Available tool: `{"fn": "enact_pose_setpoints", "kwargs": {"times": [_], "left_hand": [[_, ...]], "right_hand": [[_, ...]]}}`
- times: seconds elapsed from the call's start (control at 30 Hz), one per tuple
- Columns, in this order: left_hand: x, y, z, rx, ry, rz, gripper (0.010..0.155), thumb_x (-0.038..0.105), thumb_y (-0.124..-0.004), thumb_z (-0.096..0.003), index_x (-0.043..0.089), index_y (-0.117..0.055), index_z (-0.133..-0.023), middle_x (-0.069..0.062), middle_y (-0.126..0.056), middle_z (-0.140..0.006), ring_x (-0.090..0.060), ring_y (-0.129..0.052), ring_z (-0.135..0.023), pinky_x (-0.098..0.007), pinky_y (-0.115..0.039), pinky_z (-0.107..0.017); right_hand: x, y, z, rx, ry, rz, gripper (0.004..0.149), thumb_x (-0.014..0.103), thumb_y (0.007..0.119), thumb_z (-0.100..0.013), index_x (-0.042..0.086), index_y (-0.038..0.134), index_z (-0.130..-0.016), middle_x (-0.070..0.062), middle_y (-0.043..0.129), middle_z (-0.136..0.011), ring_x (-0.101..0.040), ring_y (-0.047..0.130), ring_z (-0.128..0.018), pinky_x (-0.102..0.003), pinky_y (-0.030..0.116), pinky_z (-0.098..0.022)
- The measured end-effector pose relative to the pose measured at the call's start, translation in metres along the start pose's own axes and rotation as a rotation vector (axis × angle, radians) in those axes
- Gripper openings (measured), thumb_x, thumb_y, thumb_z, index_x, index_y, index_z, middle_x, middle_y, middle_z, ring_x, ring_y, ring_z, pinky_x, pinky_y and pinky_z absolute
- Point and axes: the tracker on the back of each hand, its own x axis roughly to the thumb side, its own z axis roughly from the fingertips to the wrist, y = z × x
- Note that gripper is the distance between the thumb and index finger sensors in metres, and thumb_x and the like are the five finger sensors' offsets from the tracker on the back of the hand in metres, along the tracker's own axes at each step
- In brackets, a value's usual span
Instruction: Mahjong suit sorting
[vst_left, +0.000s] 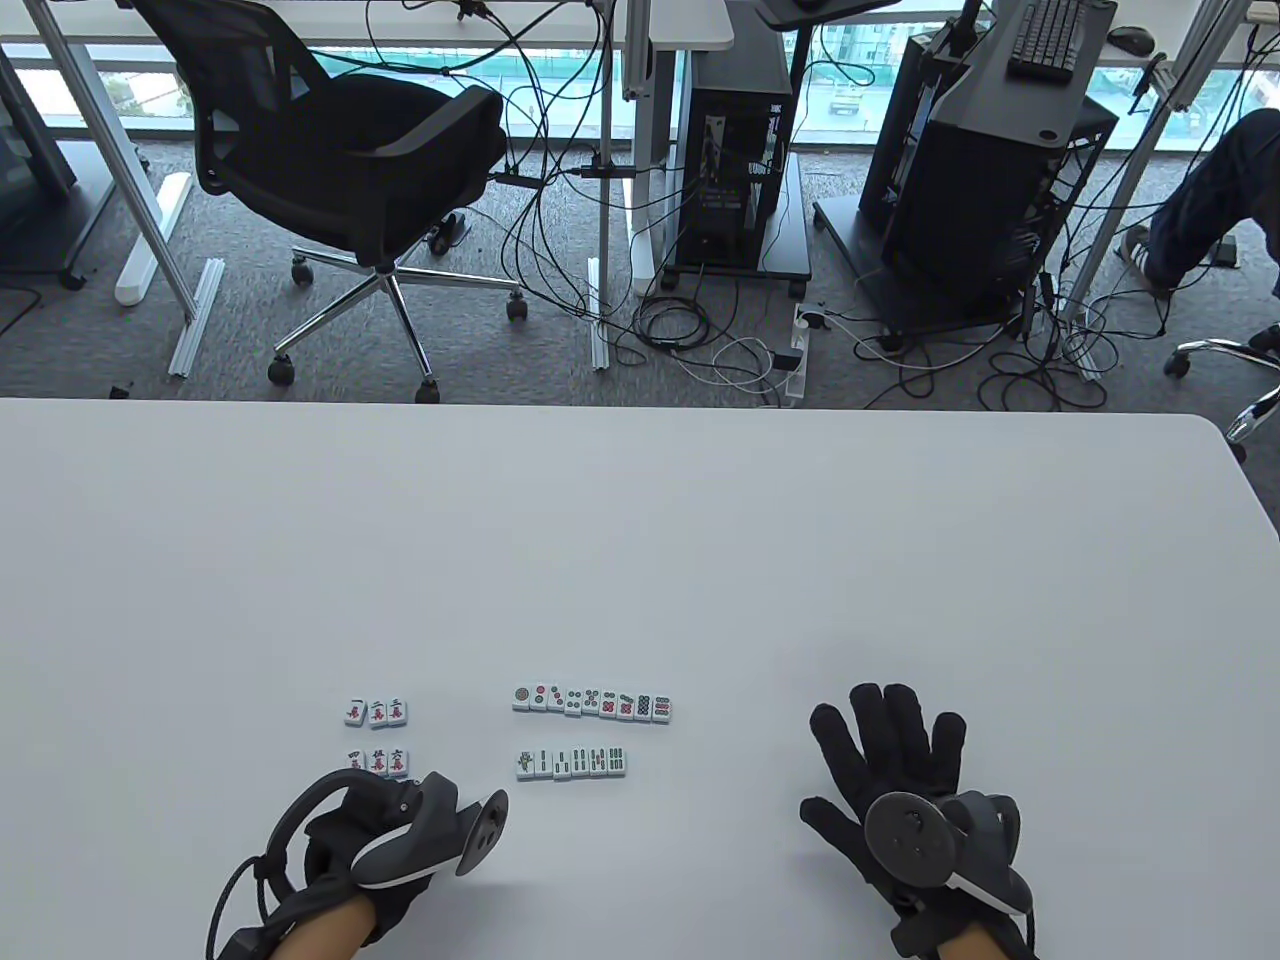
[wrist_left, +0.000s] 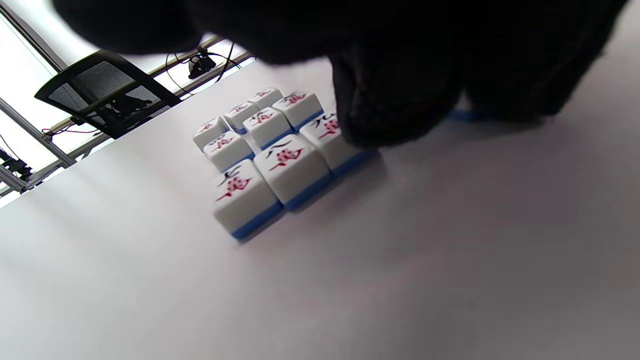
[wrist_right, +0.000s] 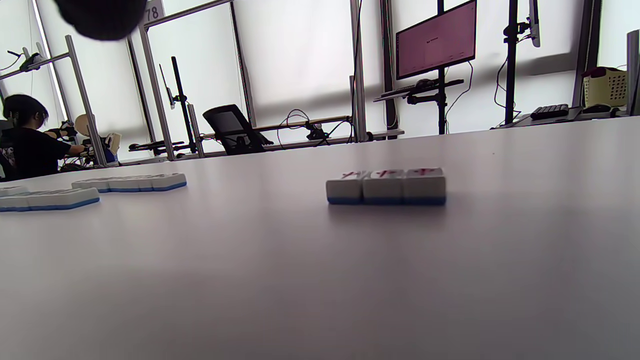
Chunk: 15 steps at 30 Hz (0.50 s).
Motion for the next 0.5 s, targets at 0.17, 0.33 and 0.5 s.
{"fn": "enact_pose_setpoints", "kwargs": {"times": [0.17,0.33,0.5], "left_hand": [[-0.006,0.009,-0.006,-0.018,-0.004,-0.012,0.062,0.053,-0.089,-0.0270,0.020,-0.085,-0.079,0.017,-0.101,-0.040,-0.005,-0.094,-0.011,-0.035,-0.088,-0.025],[-0.016,0.043,-0.018,0.093,0.065,0.035,0.062,0.053,-0.088,-0.0275,0.019,-0.085,-0.079,0.017,-0.101,-0.041,-0.005,-0.095,-0.012,-0.035,-0.088,-0.025],[0.003,0.075,-0.040,0.168,0.022,0.123,0.062,0.054,-0.088,-0.0281,0.019,-0.086,-0.079,0.016,-0.101,-0.040,-0.005,-0.094,-0.012,-0.035,-0.087,-0.025]], "right_hand": [[0.000,0.000,0.000,-0.003,0.001,-0.004,0.078,0.062,0.057,-0.051,0.035,0.015,-0.110,-0.009,0.005,-0.117,-0.039,-0.002,-0.104,-0.070,0.008,-0.070],[0.000,0.000,-0.001,-0.006,0.000,-0.016,0.078,0.062,0.057,-0.051,0.035,0.015,-0.110,-0.009,0.005,-0.118,-0.039,-0.002,-0.104,-0.070,0.007,-0.070],[0.000,-0.001,-0.001,-0.013,-0.003,-0.025,0.078,0.062,0.057,-0.051,0.035,0.014,-0.110,-0.009,0.005,-0.118,-0.039,-0.002,-0.104,-0.070,0.007,-0.070]]}}
